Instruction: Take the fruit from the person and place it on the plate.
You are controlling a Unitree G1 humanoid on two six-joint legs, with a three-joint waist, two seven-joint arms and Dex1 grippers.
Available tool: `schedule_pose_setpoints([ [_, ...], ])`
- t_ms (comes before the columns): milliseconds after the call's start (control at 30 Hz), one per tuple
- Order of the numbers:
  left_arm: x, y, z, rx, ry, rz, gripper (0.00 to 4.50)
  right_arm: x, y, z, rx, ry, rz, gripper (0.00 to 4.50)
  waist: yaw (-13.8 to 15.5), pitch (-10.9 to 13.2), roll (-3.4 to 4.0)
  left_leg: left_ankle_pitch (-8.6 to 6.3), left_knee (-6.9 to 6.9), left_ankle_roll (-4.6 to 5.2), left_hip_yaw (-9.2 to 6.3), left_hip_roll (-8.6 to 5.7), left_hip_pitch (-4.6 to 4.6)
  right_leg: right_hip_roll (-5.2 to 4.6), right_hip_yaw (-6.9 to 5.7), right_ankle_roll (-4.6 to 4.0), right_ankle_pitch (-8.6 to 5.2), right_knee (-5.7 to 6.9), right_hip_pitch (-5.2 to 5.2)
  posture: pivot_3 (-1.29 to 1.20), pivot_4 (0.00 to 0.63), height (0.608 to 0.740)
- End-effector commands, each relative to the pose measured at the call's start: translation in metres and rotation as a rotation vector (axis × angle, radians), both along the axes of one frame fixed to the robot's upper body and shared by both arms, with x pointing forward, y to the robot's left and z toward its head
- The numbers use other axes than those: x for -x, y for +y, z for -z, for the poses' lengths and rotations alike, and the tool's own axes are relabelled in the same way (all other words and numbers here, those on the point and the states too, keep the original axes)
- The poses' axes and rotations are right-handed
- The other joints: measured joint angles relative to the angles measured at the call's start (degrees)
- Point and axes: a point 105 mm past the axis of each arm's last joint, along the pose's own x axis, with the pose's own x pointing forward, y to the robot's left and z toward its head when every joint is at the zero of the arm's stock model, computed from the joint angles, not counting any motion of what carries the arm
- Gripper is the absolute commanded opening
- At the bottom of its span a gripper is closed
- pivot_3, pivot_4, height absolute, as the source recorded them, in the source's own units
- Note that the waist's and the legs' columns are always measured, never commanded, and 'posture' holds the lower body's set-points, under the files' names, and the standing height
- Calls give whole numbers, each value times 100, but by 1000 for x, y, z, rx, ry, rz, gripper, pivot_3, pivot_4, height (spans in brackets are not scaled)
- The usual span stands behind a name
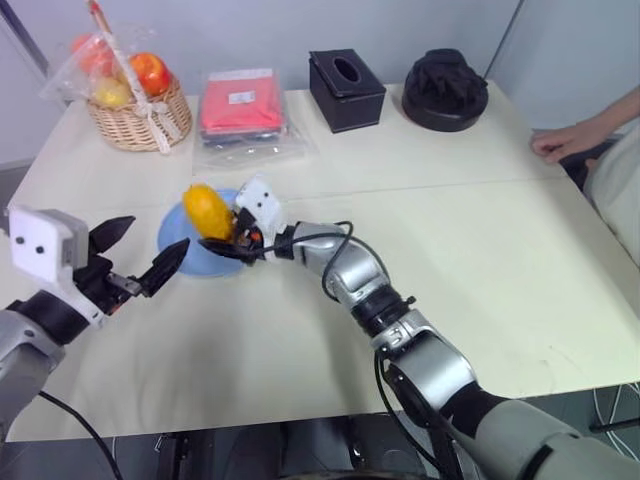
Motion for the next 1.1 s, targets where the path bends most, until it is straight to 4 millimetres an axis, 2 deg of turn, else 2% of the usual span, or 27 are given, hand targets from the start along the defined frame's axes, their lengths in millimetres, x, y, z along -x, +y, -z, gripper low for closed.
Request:
schedule_pose_setpoints([
  [33, 5, -2, -12, -18, -62, -11, 4500, -1, 12, -17, -19, -91, -15, 2854, -8, 0, 0, 0, 0, 0, 1, 0, 0, 0, 0, 0, 0, 0, 0, 0, 150, 740],
  [300, 6, -3, -12, -19, -62, -10, 4500, -12, 13, -17, -7, -120, 26, 2854, -7, 1, 1, 0, -1, -1, 0, 0, 0, 1, 0, 0, 0, -1, 0, 0, 150, 740],
  [567, 3, -5, -13, -24, -63, 1, 4500, -20, 7, -5, 39, -133, 74, 2854, -11, 1, 1, 1, -1, -2, 0, -1, 0, 1, 0, 0, 0, 0, -1, 0, 150, 740],
  [700, 1, -6, -13, -22, -64, 6, 4500, -22, 4, -4, 42, -136, 83, 4486, -12, 1, 1, 1, -1, -2, 0, -1, 0, 1, 0, 0, 0, 0, -1, 0, 150, 740],
  [900, -1, -7, -13, -20, -66, 12, 4500, -24, 2, -10, 27, -142, 84, 4486, -10, 1, 1, 1, -1, -2, 0, -1, 0, 1, 0, 0, 0, 0, 0, 0, 150, 740],
  [1000, -1, -8, -13, -19, -67, 15, 4500, -27, -5, -25, -12, -149, 87, 4486, -11, 1, 2, 1, -1, -2, 0, -1, 0, 1, 0, 0, 0, 0, -1, 0, 150, 740],
  [1100, 0, -9, -11, -15, -59, 23, 4500, -23, -22, -41, -46, -154, 60, 4486, 3, 1, 1, 1, -1, -2, -1, -1, 0, 0, 0, 0, 0, 0, 0, 0, 150, 740],
])
